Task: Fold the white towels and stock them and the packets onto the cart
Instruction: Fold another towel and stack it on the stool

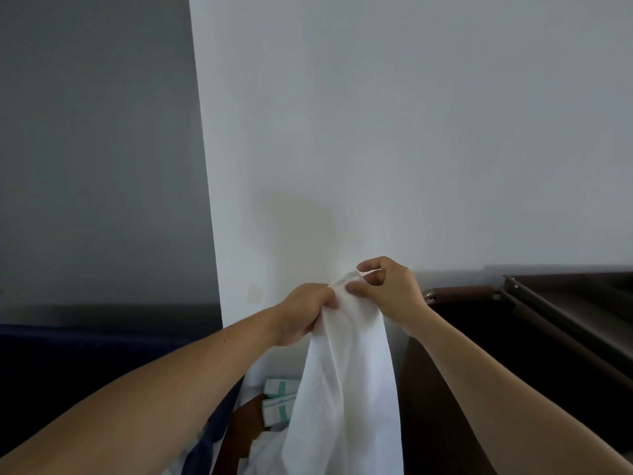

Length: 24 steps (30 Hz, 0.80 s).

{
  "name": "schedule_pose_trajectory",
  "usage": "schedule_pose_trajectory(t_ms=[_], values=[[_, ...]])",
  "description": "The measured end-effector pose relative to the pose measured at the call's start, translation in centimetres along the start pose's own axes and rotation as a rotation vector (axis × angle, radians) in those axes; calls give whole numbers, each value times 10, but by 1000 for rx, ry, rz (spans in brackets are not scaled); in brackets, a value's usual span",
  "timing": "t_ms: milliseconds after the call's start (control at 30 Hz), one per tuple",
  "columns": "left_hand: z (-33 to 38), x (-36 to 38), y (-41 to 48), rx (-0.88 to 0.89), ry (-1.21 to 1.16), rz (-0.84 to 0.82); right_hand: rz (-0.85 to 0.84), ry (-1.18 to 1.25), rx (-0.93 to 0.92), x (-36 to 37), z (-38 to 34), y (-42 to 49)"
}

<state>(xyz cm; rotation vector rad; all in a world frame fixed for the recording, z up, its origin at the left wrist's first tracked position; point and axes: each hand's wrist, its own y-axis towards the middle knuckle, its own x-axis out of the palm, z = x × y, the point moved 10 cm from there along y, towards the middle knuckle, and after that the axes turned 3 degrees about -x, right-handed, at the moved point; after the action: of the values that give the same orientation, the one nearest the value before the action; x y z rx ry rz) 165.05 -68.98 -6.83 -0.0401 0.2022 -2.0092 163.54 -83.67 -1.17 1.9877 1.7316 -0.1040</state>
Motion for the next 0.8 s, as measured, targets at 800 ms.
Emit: schedule_pose_trajectory(t_ms=[800], values=[[17,-15,0,185,101,47,-42,-330,-263,22,-27,-1]])
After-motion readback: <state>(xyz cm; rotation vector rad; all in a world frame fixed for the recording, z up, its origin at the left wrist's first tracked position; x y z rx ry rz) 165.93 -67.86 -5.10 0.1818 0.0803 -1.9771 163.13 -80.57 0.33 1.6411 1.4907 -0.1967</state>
